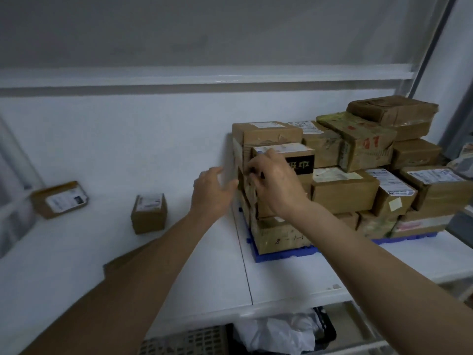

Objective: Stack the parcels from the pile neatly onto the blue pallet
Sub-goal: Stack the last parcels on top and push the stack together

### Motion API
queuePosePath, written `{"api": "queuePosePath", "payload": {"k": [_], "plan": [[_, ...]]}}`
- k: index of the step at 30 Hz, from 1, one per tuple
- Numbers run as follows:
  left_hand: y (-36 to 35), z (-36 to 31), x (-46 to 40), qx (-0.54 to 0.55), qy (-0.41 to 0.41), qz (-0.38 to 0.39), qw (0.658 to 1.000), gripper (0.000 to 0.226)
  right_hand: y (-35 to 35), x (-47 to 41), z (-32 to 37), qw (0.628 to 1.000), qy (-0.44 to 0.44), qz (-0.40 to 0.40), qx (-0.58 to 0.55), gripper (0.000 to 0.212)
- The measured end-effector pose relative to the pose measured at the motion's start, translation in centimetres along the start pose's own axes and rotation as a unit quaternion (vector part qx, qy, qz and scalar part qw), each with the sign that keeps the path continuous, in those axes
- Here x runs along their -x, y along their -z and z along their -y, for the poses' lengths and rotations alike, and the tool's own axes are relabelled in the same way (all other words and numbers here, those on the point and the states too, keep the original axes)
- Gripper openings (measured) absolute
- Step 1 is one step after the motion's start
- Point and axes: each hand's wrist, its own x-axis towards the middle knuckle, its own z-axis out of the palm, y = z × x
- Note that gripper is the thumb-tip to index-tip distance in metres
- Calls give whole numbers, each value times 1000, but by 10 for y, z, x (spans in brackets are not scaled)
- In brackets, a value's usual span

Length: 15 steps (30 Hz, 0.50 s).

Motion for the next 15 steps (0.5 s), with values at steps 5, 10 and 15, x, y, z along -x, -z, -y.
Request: {"api": "queuePosePath", "payload": {"k": [5, 10, 15], "plan": [[40, 49, 66, -127, 15, -27, 991, 19, -57, 25, 50, 989, 39, 125, -70, 21], [83, 102, 124, -215, 119, 11, 969, 22, -106, 52, 101, 969, 51, 227, -89, 28], [121, 145, 152, -247, 187, 17, 951, 28, -136, 64, 141, 943, 85, 315, -65, 33]]}}
